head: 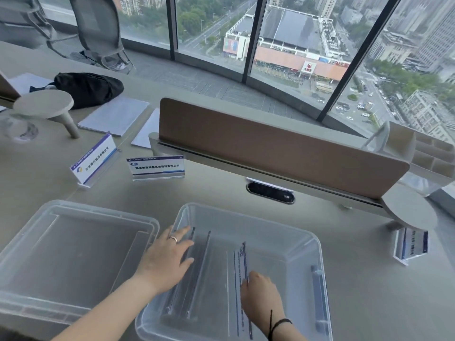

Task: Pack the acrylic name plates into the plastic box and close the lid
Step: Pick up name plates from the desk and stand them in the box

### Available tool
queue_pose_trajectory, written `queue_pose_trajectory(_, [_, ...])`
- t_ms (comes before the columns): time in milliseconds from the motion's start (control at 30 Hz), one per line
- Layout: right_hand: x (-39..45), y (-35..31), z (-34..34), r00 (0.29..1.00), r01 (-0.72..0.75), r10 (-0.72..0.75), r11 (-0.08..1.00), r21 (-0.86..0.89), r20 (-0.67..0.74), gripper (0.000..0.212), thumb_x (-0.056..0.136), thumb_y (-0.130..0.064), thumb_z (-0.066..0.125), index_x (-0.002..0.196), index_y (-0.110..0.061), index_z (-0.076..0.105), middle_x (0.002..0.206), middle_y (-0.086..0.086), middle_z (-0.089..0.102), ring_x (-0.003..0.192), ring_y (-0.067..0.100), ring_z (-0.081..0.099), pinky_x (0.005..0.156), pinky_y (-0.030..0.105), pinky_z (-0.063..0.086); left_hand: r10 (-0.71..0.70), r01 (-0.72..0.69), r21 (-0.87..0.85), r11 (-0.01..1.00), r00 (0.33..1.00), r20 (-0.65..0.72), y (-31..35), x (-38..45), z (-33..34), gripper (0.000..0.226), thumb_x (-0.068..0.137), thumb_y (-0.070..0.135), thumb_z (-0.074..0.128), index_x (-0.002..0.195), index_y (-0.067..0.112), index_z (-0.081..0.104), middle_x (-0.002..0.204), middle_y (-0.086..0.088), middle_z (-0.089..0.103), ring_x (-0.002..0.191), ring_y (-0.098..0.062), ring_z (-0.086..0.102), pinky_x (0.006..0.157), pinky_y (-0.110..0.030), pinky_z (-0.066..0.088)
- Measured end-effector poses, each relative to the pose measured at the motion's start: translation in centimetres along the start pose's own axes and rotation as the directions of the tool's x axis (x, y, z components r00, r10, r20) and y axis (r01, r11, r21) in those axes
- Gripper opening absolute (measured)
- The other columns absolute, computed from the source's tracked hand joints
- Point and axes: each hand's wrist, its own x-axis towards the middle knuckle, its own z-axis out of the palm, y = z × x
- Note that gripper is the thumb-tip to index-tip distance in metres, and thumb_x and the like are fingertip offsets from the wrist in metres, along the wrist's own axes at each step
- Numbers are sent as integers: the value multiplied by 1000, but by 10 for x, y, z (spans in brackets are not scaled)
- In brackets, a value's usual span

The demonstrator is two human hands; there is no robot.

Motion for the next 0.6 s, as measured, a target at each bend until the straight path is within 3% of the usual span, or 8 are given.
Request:
queue_pose_trajectory(67, [3, 0, 10, 1000, -17, 16, 999, 30, 17, 35, 95, -27, 36, 62, -21, 25, 74, 4, 44, 76, 29, 43, 66, 35, 36, -10, 7, -49, 999, 999, -50, 0, -1, 1, 45, 93, 50, 47, 135, 34, 50, 158, 16, 21, 146, -23, 15, 106, -45, 42])
queue_pose_trajectory(167, [6, 1, 18, 998, -32, 27, 994, 103, 50, 37, 95, -30, 37, 60, -20, 28, 67, 0, 43, 73, 28, 43, 61, 37, 34, -11, 7, -60, 998, 998, -66, -2, 1, 3, 44, 93, 48, 47, 135, 33, 50, 158, 18, 22, 145, -22, 19, 105, -43, 43])
queue_pose_trajectory(333, [9, 7, 15, 989, -139, 104, 906, 400, 109, 43, 92, -28, 51, 55, -17, 33, 45, -3, 37, 55, 28, 66, 52, 27, 46, -2, -8, -96, 995, 995, -102, -3, 3, 7, 42, 94, 45, 46, 134, 33, 51, 158, 21, 20, 144, -20, 23, 103, -42, 45])
queue_pose_trajectory(467, [6, 5, 15, 975, -208, 127, 798, 566, 180, 32, 91, -30, 57, 63, -16, 58, 53, 1, 50, 47, 27, 67, 56, 44, 58, 9, -23, -102, 995, 991, -136, -6, 4, 10, 39, 93, 41, 49, 130, 31, 55, 157, 19, 25, 141, -20, 31, 101, -41, 46])
queue_pose_trajectory(600, [8, -6, 16, 969, -231, 119, 755, 614, 218, 19, 90, -33, 59, 85, -18, 69, 80, 5, 68, 61, 31, 73, 62, 49, 61, 16, -32, -95, 995, 986, -164, -6, 4, 11, 37, 93, 38, 51, 127, 29, 59, 155, 16, 29, 138, -19, 36, 99, -39, 48])
